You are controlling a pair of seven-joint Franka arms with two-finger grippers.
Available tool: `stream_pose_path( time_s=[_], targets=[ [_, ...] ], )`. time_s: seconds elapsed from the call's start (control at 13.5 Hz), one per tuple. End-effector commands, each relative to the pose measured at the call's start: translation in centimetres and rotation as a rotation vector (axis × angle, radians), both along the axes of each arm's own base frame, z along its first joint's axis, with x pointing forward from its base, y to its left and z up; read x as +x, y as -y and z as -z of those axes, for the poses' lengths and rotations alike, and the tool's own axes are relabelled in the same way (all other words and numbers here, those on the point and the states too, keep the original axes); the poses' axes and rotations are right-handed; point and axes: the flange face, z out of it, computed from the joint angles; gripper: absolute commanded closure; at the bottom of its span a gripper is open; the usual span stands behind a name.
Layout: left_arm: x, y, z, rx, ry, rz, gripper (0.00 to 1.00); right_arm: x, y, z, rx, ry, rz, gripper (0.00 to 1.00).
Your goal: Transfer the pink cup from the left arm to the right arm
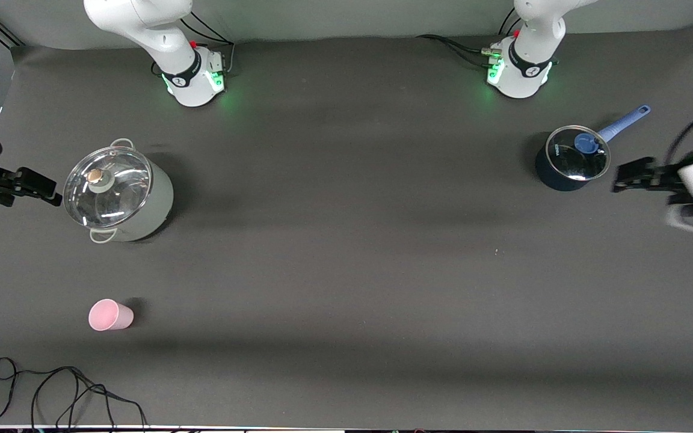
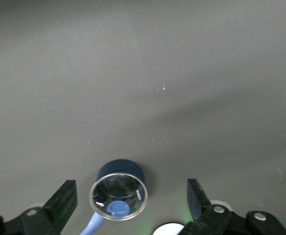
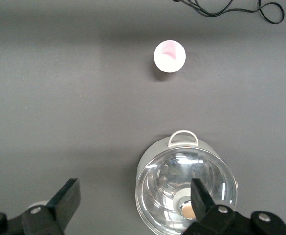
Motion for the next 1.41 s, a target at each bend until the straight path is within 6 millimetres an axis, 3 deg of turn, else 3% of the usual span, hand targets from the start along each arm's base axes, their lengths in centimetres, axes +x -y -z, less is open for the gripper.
stream_pose_path(
  time_s=[0.0, 0.22, 0.37, 0.67, 0.89, 1.11, 1.34],
  targets=[
    [-0.7, 2.1, -0.6, 0.085, 0.011, -0.127, 0.00, -0.5, -1.1, -1.4, -0.013, 0.019, 0.000, 0.00],
    [-0.7, 2.0, -0.9, 0.111, 0.035, -0.146, 0.00, -1.0, 0.1, -2.4, -0.012, 0.036, 0.024, 0.00],
    [-1.3, 0.7, -0.9, 0.061, 0.046, -0.188, 0.00, -1.2, 0.3, -2.9, -0.013, 0.045, 0.029, 0.00],
    [-4.5, -0.3, 0.6, 0.026, 0.126, -0.214, 0.00, -1.3, 0.2, -3.0, -0.011, 0.045, 0.028, 0.00],
    [-7.6, 0.5, 2.0, -0.004, 0.256, -0.204, 0.00, -2.0, -1.2, -3.1, -0.010, 0.013, 0.007, 0.00],
    [-7.3, -1.7, 0.9, -0.012, 0.262, -0.243, 0.00, -2.0, -1.6, -3.1, -0.008, 0.012, 0.001, 0.00],
    [-6.9, -1.3, -0.7, -0.003, 0.223, -0.238, 0.00, -1.9, -1.5, -2.7, -0.007, 0.004, 0.001, 0.00]
  ],
)
